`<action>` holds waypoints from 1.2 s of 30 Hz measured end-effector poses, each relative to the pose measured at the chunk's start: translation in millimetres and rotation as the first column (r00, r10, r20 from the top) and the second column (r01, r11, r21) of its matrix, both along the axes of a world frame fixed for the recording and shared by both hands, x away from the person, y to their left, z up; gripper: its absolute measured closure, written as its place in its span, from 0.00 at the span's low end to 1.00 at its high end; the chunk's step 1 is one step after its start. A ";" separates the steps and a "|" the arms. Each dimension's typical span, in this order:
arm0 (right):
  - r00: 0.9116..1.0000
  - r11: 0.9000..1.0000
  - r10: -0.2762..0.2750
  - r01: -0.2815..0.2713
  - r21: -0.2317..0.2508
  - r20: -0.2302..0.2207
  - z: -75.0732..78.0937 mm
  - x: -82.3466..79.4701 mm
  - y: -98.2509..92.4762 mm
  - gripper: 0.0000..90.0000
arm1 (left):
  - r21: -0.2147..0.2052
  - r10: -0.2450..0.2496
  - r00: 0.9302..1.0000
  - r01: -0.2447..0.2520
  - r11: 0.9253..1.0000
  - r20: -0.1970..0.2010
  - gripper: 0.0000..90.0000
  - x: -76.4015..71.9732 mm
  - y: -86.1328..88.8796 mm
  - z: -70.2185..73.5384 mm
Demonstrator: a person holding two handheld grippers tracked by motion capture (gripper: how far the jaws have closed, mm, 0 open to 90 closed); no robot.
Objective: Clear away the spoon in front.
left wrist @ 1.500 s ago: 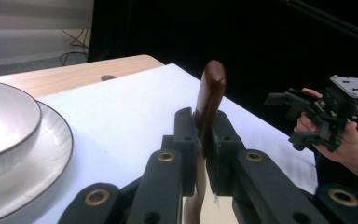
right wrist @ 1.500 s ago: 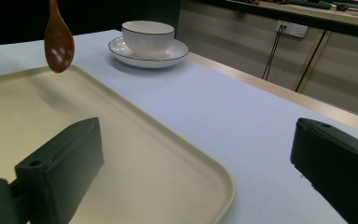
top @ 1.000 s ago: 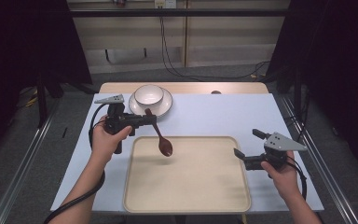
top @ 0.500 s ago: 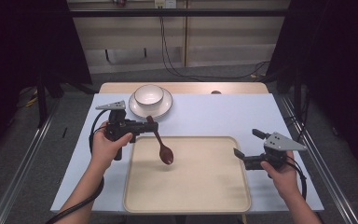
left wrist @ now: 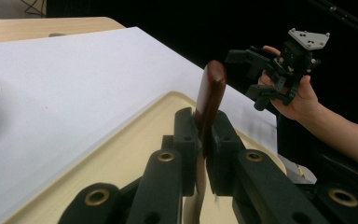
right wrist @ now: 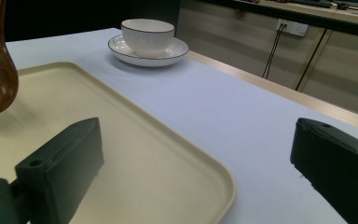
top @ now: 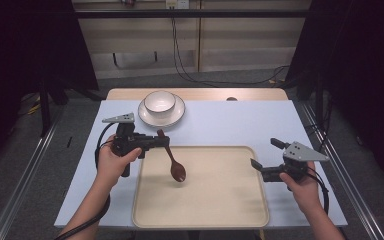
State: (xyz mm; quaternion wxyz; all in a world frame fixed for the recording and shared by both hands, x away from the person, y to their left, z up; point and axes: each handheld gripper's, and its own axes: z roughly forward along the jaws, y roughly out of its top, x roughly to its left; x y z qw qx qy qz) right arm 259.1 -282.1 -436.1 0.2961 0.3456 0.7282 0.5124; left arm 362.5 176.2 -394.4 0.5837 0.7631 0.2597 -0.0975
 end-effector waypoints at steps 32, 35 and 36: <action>1.000 1.000 0.007 -0.007 0.000 0.012 0.6 -0.9 2.4 0.02 | 0.023 -0.062 0.997 0.063 0.998 -0.051 0.93 -14.8 -6.4 -17.4; 1.000 1.000 0.007 -0.007 -0.004 0.010 0.5 -0.9 2.2 0.02 | 0.024 -0.062 0.997 0.063 0.998 -0.054 0.93 -15.9 -8.4 -19.6; 1.000 1.000 0.006 -0.006 -0.003 0.009 0.4 -1.0 2.2 0.02 | 0.023 -0.067 0.996 0.068 0.997 -0.060 0.93 -16.4 -9.6 -20.4</action>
